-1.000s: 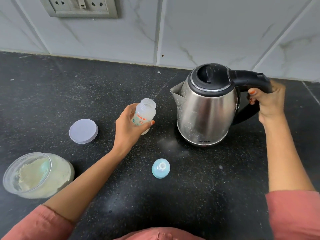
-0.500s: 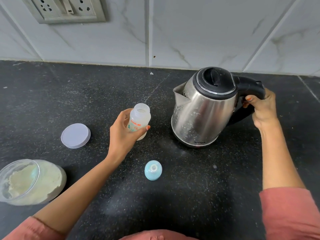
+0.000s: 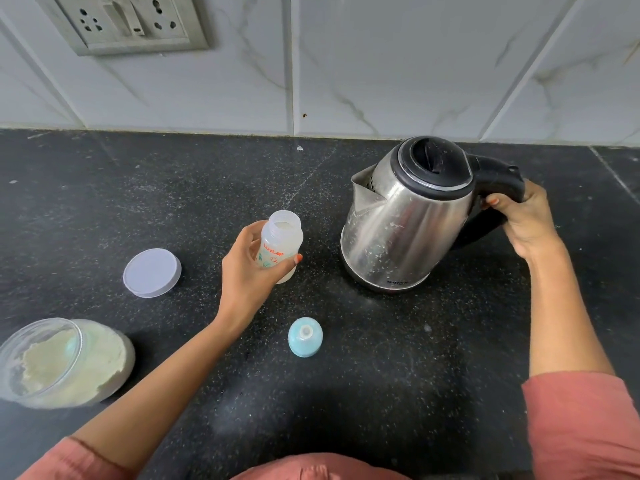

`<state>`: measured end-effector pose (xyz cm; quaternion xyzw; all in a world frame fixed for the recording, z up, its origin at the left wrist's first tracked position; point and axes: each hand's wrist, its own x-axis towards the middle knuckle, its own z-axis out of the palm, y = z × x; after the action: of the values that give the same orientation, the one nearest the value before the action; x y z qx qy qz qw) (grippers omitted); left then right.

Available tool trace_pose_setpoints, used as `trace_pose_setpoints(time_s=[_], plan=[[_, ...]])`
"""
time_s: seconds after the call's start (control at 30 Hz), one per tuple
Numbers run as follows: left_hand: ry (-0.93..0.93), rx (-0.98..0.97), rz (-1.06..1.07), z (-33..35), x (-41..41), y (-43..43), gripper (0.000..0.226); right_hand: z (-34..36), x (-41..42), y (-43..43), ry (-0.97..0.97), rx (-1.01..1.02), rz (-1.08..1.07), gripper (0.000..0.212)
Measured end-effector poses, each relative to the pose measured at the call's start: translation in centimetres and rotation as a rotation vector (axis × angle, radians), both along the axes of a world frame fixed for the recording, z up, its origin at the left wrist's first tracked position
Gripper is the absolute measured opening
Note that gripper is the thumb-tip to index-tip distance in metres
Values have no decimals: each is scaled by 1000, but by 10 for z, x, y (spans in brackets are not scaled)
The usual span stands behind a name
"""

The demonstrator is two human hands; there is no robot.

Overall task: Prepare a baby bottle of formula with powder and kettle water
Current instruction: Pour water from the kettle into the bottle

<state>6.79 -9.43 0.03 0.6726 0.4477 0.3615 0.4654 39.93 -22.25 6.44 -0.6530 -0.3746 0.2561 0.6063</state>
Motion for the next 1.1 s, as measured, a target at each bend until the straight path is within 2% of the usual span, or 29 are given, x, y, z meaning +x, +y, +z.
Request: trace_pose_setpoints(time_s=[0.13, 0.23, 0.27, 0.43, 0.53, 0.6, 0.7, 0.9, 1.0, 1.1], plan=[[-12, 2, -8, 0, -5, -5, 58, 8, -3, -9, -101, -95, -43, 50], [-27, -7, -13, 0, -12, -11, 58, 14, -17, -13, -216, -125, -147, 34], [-28, -6, -18, 0, -15, -14, 58, 14, -21, -15, -228, -115, -194, 35], [-37, -5, -48, 2, -31, -28, 57, 6, -53, -23, -149, -6, -464, 47], [-35, -7, -67, 1, -42, -37, 57, 1, -75, -27, -135, 13, -628, 38], [-34, -12, -85, 1, -50, -42, 57, -3, -96, -29, -119, 35, -656, 30], [-35, -21, -108, 0, -66, -49, 56, -14, -135, -31, -100, -14, -569, 21], [-26, -36, -135, -8, -101, -56, 57, -43, -225, -24, -56, -211, -276, 18], [-29, -60, -150, -16, -117, -56, 57, -59, -260, -16, -92, -326, -143, 25], [-31, -57, -171, -22, -127, -58, 57, -73, -281, -11, -277, -497, -81, 47]])
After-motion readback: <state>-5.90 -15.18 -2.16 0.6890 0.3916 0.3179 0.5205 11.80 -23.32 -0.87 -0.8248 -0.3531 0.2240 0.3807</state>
